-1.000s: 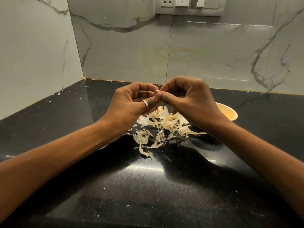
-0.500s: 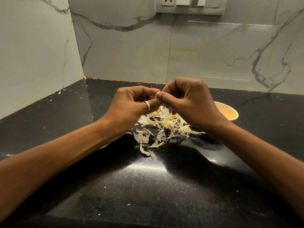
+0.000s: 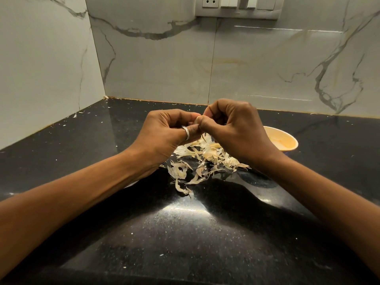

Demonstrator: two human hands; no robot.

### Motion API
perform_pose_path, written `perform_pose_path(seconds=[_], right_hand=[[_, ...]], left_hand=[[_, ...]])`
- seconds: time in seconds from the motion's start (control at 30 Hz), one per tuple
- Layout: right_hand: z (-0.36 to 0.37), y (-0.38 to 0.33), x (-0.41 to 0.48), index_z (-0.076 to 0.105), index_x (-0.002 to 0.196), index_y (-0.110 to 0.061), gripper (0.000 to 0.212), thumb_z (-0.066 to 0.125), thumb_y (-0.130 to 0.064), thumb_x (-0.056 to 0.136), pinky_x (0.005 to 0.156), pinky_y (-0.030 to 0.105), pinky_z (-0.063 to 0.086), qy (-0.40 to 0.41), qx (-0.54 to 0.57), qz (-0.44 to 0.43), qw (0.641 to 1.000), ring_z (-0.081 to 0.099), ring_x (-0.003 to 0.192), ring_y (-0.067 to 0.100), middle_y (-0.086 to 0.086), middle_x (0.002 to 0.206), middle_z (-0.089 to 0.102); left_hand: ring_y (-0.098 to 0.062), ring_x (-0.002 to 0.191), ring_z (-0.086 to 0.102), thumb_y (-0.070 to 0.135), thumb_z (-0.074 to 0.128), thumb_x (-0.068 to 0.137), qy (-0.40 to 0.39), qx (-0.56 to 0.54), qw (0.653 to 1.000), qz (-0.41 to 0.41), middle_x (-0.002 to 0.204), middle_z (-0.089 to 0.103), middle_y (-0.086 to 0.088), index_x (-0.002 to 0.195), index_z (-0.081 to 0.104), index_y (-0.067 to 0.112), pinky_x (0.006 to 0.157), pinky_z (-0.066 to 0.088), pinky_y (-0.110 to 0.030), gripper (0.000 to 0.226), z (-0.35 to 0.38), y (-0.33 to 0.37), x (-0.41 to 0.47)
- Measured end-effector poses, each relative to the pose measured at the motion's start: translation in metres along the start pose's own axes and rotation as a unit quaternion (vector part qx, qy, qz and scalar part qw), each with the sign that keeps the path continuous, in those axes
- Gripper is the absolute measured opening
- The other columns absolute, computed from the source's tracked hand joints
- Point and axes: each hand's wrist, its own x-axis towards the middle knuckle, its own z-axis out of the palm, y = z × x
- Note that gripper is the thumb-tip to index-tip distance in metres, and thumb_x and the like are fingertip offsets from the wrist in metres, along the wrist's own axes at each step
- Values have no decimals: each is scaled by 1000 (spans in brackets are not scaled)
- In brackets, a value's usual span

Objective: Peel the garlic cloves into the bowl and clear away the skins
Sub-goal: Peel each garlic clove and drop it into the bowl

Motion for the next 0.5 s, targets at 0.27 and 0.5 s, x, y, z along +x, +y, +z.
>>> perform_pose_path(seconds=[0.27,0.5], right_hand=[[-1,-1,-1,73,88,-12,10,75,-21,92,58,40,59,5,26,25,999,65,57,14,-2,70,69],[2,-1,-1,71,88,-15,8,74,-21,93,60,43,59,-1,17,35,999,65,59,15,-3,71,69]], left_hand=[[-20,82,75,-3,72,83,4,6,1000,-9,86,77,-11,100,74,5,72,59,-23,19,-2,0,3],[-25,87,75,5,78,77,13,41,999,8,94,75,-18,99,74,5,76,61,-29,22,-3,-2,3]])
